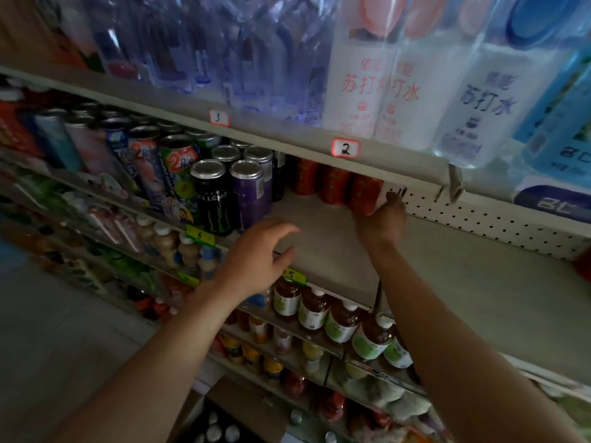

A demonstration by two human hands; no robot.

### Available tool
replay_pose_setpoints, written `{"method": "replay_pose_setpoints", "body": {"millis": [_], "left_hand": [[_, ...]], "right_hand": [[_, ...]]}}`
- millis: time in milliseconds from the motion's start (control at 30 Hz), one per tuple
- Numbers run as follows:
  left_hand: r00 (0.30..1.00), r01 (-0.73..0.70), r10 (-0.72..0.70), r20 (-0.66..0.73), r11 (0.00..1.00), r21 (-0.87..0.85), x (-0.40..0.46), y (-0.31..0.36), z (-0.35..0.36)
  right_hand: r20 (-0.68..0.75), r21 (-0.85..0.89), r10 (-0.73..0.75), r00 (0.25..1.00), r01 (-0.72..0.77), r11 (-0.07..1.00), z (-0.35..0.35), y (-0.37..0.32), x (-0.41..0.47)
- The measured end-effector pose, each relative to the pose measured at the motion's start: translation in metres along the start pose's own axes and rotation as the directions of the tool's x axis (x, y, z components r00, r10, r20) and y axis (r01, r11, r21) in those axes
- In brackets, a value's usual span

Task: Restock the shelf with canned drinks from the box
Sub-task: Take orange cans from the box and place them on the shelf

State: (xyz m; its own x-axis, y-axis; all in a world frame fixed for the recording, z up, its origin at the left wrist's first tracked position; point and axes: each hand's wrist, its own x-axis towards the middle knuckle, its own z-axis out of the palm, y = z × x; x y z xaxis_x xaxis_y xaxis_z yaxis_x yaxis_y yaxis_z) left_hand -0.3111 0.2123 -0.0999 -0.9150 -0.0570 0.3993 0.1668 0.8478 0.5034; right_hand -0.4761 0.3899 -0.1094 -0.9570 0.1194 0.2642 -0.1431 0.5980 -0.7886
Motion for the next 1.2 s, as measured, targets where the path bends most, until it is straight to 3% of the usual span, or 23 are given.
{"method": "replay_pose_setpoints", "body": {"millis": [67, 100, 167, 233, 300, 333, 367, 400, 433, 467, 533, 633, 700, 833, 967, 1100, 1200], "left_hand": [[0.989, -0.011, 0.006, -0.146, 0.999, -0.033, -0.028, -0.01, -0.013], [0.98, 0.02, -0.028, -0.199, 0.999, -0.042, -0.048, -0.022, -0.017], [0.95, 0.184, -0.189, -0.25, 0.982, -0.044, -0.104, -0.057, -0.013], [0.863, 0.458, -0.46, -0.211, 0.887, -0.059, -0.183, -0.106, 0.009], [0.697, 0.712, -0.712, -0.088, 0.702, -0.034, -0.261, -0.143, 0.04], [0.584, 0.811, -0.811, -0.031, 0.585, -0.029, -0.306, -0.162, 0.06], [0.467, 0.884, -0.884, 0.032, 0.465, -0.051, -0.356, -0.179, 0.082], [0.391, 0.919, -0.916, 0.095, 0.381, -0.102, -0.391, -0.186, 0.099], [0.315, 0.944, -0.938, 0.145, 0.294, -0.15, -0.417, -0.189, 0.111], [0.226, 0.966, -0.959, 0.169, 0.198, -0.164, -0.449, -0.2, 0.13], [0.119, 0.989, -0.97, 0.214, 0.095, -0.117, -0.498, -0.217, 0.166], [0.042, 0.993, -0.961, 0.273, 0.009, -0.12, -0.552, -0.248, 0.222], [0.005, 0.99, -0.963, 0.269, -0.034, -0.14, -0.578, -0.271, 0.257], [0.048, 0.971, -0.976, 0.212, -0.004, -0.24, -0.598, -0.31, 0.312], [0.102, 0.945, -0.976, 0.192, 0.035, -0.325, -0.604, -0.334, 0.35], [0.105, 0.936, -0.971, 0.214, 0.024, -0.352, -0.605, -0.338, 0.361], [0.116, 0.937, -0.974, 0.197, 0.041, -0.347, -0.594, -0.333, 0.354]], "right_hand": [[-0.174, 0.233, -0.217, 0.961, 0.254, 0.939, -0.014, -0.03, -0.062], [-0.127, 0.342, -0.314, 0.941, 0.339, 0.876, -0.017, -0.043, -0.102], [0.115, 0.511, -0.543, 0.832, 0.419, 0.75, -0.002, -0.047, -0.176], [0.47, 0.559, -0.598, 0.649, 0.306, 0.77, 0.045, -0.021, -0.244], [0.787, 0.391, -0.439, 0.433, 0.201, 0.898, 0.107, 0.025, -0.286], [0.906, 0.244, -0.303, 0.295, 0.219, 0.945, 0.147, 0.056, -0.31], [0.98, 0.111, -0.15, 0.133, 0.259, 0.959, 0.188, 0.095, -0.341], [0.999, 0.008, -0.018, 0.032, 0.299, 0.954, 0.215, 0.128, -0.358], [0.998, -0.047, 0.056, -0.019, 0.326, 0.944, 0.237, 0.156, -0.37], [0.995, -0.073, 0.094, -0.039, 0.366, 0.928, 0.265, 0.187, -0.391], [0.989, -0.107, 0.139, -0.04, 0.451, 0.886, 0.307, 0.241, -0.427], [0.968, -0.2, 0.247, -0.029, 0.5, 0.842, 0.378, 0.307, -0.471], [0.974, -0.198, 0.228, 0.015, 0.557, 0.807, 0.431, 0.352, -0.492], [0.973, -0.137, 0.228, -0.034, 0.708, 0.692, 0.503, 0.407, -0.518], [0.972, -0.09, 0.221, -0.081, 0.74, 0.667, 0.535, 0.447, -0.531], [0.979, -0.006, 0.148, -0.138, 0.714, 0.7, 0.537, 0.454, -0.523], [0.99, 0.006, 0.087, -0.107, 0.66, 0.751, 0.515, 0.425, -0.508]]}}
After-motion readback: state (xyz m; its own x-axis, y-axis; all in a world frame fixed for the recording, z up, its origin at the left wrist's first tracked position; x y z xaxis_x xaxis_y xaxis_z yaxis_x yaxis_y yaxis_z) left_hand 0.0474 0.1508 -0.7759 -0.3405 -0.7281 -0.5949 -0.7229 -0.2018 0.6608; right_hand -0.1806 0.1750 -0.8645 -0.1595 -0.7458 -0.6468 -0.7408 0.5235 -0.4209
